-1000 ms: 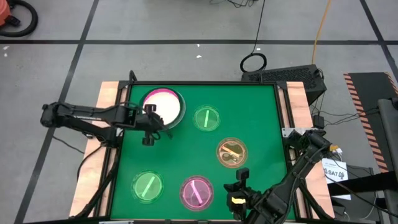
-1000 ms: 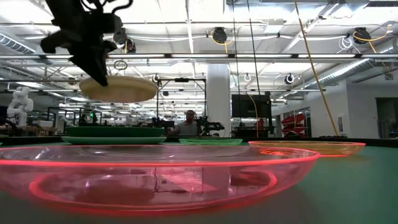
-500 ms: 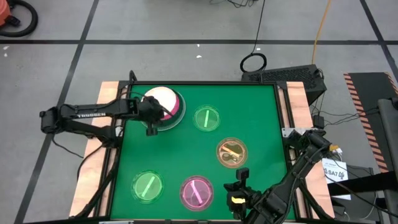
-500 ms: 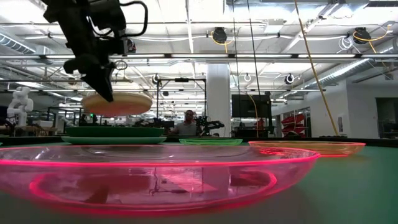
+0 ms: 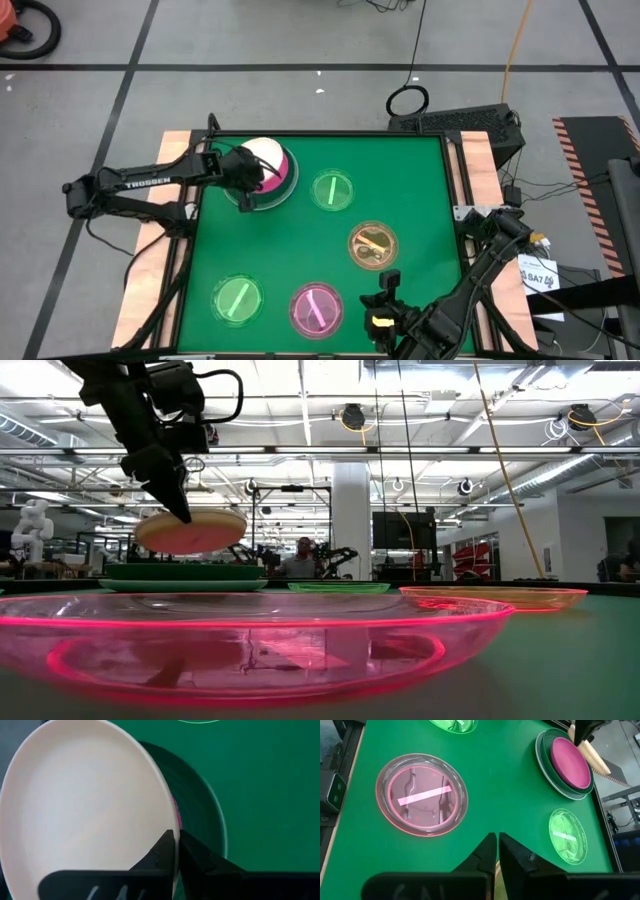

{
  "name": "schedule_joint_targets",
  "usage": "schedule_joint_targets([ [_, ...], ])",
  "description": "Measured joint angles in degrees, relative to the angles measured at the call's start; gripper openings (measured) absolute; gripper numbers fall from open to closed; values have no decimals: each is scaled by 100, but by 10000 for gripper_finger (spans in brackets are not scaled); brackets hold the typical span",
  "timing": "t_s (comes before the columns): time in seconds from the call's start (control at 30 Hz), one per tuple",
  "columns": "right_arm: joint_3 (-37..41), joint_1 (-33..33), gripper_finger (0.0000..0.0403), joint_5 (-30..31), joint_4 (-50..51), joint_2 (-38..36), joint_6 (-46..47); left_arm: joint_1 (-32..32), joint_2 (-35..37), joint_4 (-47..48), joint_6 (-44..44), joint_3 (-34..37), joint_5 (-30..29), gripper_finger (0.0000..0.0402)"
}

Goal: Stack plastic plates
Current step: Stack the white plate on the pink plate

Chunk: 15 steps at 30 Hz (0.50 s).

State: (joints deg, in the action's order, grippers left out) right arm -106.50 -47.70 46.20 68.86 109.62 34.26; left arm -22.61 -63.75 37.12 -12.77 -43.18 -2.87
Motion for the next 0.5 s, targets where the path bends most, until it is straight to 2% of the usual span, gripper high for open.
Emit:
schedule_joint_targets([
  [0.5,0,0,13,0,0,0,-48,26,-56,-314,438,0,212,17],
])
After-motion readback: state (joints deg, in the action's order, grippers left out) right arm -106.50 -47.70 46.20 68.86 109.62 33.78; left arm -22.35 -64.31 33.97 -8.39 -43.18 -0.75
